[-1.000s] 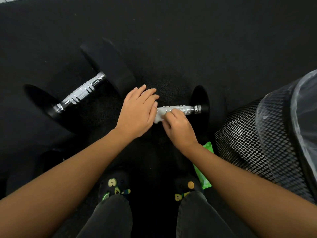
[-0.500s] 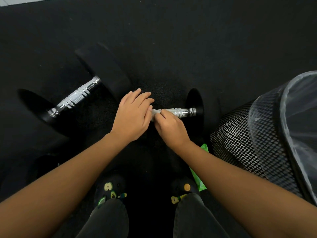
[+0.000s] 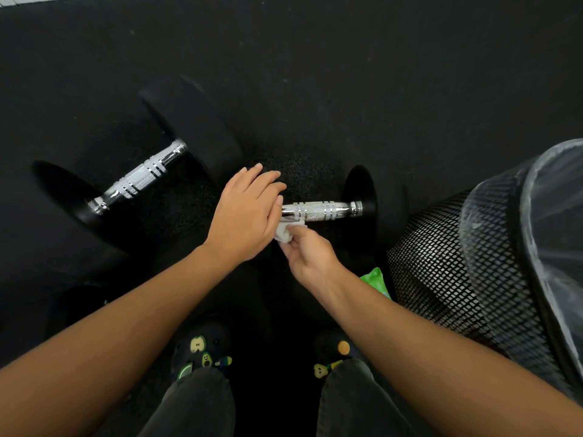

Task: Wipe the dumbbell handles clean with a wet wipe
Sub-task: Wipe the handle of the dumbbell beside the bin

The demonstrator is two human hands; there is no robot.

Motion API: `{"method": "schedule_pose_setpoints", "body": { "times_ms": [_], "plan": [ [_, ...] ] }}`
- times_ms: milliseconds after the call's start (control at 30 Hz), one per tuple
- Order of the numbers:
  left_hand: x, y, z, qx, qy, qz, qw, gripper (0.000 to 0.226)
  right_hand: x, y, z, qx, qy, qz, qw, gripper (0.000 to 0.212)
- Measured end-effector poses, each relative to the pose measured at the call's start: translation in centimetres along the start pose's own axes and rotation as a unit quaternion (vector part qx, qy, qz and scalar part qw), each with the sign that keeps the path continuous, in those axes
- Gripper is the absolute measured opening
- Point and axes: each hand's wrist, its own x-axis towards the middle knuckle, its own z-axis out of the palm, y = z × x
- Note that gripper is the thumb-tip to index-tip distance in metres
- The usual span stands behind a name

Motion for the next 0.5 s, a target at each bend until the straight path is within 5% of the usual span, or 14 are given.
{"method": "schedule_pose_setpoints", "body": {
  "times_ms": [267,500],
  "plan": [
    [0.0,0.0,0.0,0.002,-0.003,-0.002,1.0,0.039,-0.5,-1.6,0.9,0.246,-0.05,0.057,0.966,0.055],
    [0.0,0.1,0.0,0.01,-0.007,0.0,1.0,0.04,1.5,-1.5,2.2,0.161,-0.039,0.018,0.986,0.087]
  ]
}}
